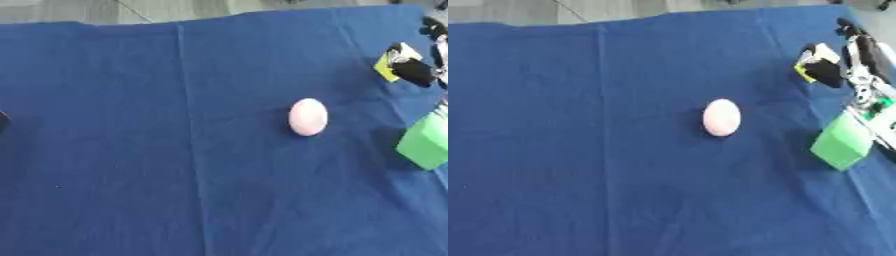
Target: Pick up the objects with one hand, pass them to the other hand, and then place them into the box on the other side of the table.
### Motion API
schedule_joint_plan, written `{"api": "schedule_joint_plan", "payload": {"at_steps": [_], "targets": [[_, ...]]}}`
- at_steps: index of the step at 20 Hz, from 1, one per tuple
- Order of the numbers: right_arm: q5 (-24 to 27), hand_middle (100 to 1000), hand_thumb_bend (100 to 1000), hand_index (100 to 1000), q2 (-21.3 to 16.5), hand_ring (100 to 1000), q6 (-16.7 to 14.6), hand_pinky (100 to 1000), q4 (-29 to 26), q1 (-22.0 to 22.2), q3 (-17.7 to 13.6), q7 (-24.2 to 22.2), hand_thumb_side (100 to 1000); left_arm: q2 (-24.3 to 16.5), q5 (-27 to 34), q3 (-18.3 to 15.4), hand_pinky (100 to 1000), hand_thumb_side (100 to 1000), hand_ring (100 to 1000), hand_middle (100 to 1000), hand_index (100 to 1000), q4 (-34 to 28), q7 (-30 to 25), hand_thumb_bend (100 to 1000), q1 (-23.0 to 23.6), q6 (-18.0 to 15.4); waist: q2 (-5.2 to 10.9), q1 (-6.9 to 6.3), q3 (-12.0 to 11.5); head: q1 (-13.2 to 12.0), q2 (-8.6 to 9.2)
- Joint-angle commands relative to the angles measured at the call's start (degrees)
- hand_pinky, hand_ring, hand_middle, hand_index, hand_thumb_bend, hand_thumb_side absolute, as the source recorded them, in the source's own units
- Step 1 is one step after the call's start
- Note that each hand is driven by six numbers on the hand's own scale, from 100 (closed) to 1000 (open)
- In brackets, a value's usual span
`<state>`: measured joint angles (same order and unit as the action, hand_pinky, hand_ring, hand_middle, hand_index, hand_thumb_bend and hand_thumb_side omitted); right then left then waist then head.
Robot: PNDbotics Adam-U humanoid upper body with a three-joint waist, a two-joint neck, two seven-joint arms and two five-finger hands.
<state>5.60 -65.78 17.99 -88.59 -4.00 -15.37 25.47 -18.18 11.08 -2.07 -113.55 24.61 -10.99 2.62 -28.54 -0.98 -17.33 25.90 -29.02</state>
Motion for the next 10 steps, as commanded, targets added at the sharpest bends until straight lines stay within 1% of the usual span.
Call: {"api": "schedule_joint_plan", "payload": {"at_steps": [1,5,7,10], "targets": [[-1.1,890,100,1000,-1.5,964,0.4,983,0.2,-0.2,-0.2,-0.2,445,-1.0,-0.1,-0.5,780,917,718,781,906,-1.0,0.0,176,0.0,-0.2,0.85,0.04,0.1,0.3,0.83],[-1.8,892,100,1000,-1.3,966,0.9,984,0.4,-0.3,-0.1,-0.8,440,-1.0,-0.2,-0.5,780,917,718,781,905,-1.0,-0.1,176,-0.1,-0.2,0.56,-0.06,0.1,0.2,1.01],[-2.3,893,100,1000,-1.1,967,1.4,985,0.7,-0.3,-0.2,-0.8,420,-1.0,-0.2,-0.4,780,918,718,781,905,-1.0,-0.1,176,-0.2,-0.2,0.38,-0.07,0.1,0.3,1.12],[-3.1,893,100,1000,-0.9,968,2.1,986,1.1,-0.2,-0.3,-0.6,421,-0.9,-0.2,-0.5,779,918,717,780,904,-1.0,-0.1,176,-0.1,-0.2,0.17,-0.1,0.2,0.3,1.22]]}}
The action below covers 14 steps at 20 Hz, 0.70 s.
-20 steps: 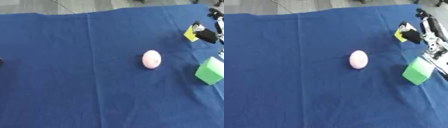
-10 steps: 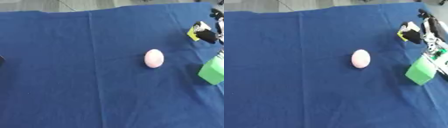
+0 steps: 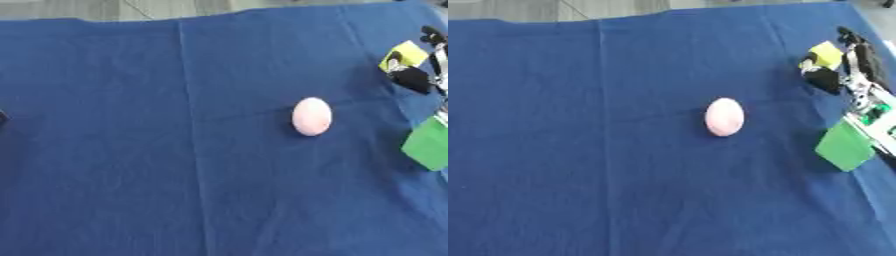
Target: Pick up the objects with one hand, pass them to the other hand, and then place them into the box on the other side of the table.
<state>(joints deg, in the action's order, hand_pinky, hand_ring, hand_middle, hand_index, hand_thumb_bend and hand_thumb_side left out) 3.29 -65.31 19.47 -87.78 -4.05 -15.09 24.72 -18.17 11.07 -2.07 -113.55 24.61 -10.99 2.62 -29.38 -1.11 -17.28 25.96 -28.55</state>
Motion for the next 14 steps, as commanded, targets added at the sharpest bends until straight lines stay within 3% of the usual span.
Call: {"api": "schedule_joint_plan", "payload": {"at_steps": [1,14], "targets": [[-1.0,894,100,1000,-1.3,968,0.8,986,0.4,-0.2,-0.6,0.2,422,-0.9,-0.2,-0.5,779,918,717,780,903,-1.0,-0.1,176,-0.1,-0.2,0.95,0.03,0.1,0.2,0.76],[-2.5,897,100,1000,-0.6,972,3.0,988,1.2,-0.3,-0.5,0.9,411,-0.7,-0.3,-0.4,779,921,716,778,899,-1.0,-0.1,174,-0.3,-0.2,0.1,-0.16,0.4,0.1,1.49]]}}
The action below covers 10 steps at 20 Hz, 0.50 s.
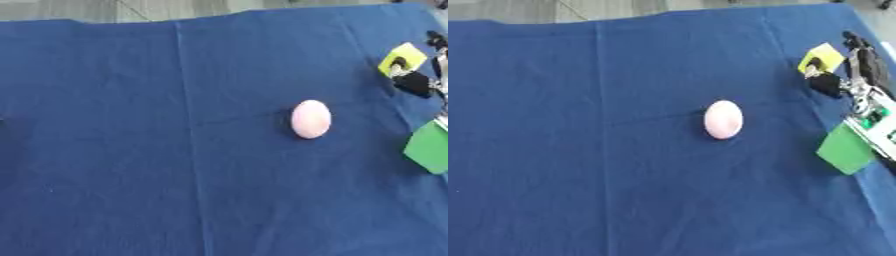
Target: Pick up the objects with one hand, pass them to the other hand, and then place them into the box on the other side of the table.
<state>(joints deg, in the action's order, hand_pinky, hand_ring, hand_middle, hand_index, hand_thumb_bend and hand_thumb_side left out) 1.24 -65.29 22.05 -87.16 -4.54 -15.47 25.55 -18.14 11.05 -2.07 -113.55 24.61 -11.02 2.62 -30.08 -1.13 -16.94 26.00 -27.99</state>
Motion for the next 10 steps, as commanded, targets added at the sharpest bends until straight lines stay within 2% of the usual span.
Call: {"api": "schedule_joint_plan", "payload": {"at_steps": [1,10], "targets": [[-0.4,897,100,1000,-0.6,972,0.5,988,0.6,0.2,-0.1,0.0,421,-0.8,-0.3,-0.4,779,921,716,777,898,-1.0,-0.1,174,-0.3,-0.3,0.73,-0.15,0.0,0.1,1.0],[-1.2,898,100,1000,-0.4,972,1.6,987,1.2,0.1,0.2,-2.4,437,-0.8,-0.2,-0.5,778,921,711,772,893,-1.0,0.3,171,-0.3,-0.5,0.24,-0.05,-0.1,0.1,1.2]]}}
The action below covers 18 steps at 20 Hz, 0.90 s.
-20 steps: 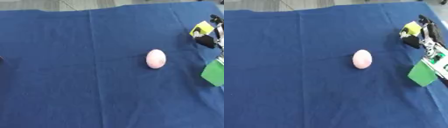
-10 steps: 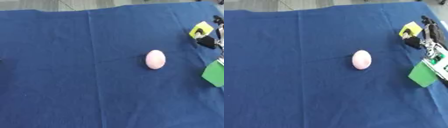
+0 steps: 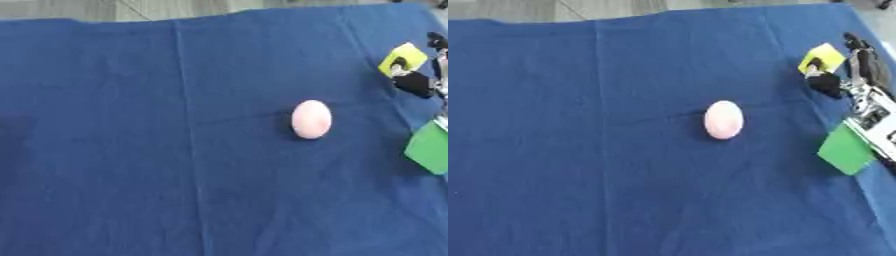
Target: Pick up the objects with one hand, pass them to the other hand, and then place them into the box on the other side of the table.
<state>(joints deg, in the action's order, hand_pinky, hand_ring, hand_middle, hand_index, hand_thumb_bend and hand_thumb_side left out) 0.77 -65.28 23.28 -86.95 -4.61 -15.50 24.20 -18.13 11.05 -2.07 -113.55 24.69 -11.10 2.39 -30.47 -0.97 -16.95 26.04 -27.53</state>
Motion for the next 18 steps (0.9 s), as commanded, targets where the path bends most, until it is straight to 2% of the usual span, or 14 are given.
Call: {"api": "schedule_joint_plan", "payload": {"at_steps": [1,18], "targets": [[-1.0,898,100,1000,-0.6,973,0.5,987,1.0,0.2,0.2,-1.6,425,-0.9,-0.2,-0.5,778,920,710,771,892,-1.0,0.2,171,-0.2,-0.2,0.63,-0.16,0.0,0.0,0.68],[-3.5,887,116,1000,-1.6,959,4.5,976,-0.2,-0.2,-0.7,-4.6,403,-1.0,-0.3,-0.5,778,923,709,768,887,-1.0,0.5,167,0.2,-0.3,0.4,0.17,0.6,1.1,1.28]]}}
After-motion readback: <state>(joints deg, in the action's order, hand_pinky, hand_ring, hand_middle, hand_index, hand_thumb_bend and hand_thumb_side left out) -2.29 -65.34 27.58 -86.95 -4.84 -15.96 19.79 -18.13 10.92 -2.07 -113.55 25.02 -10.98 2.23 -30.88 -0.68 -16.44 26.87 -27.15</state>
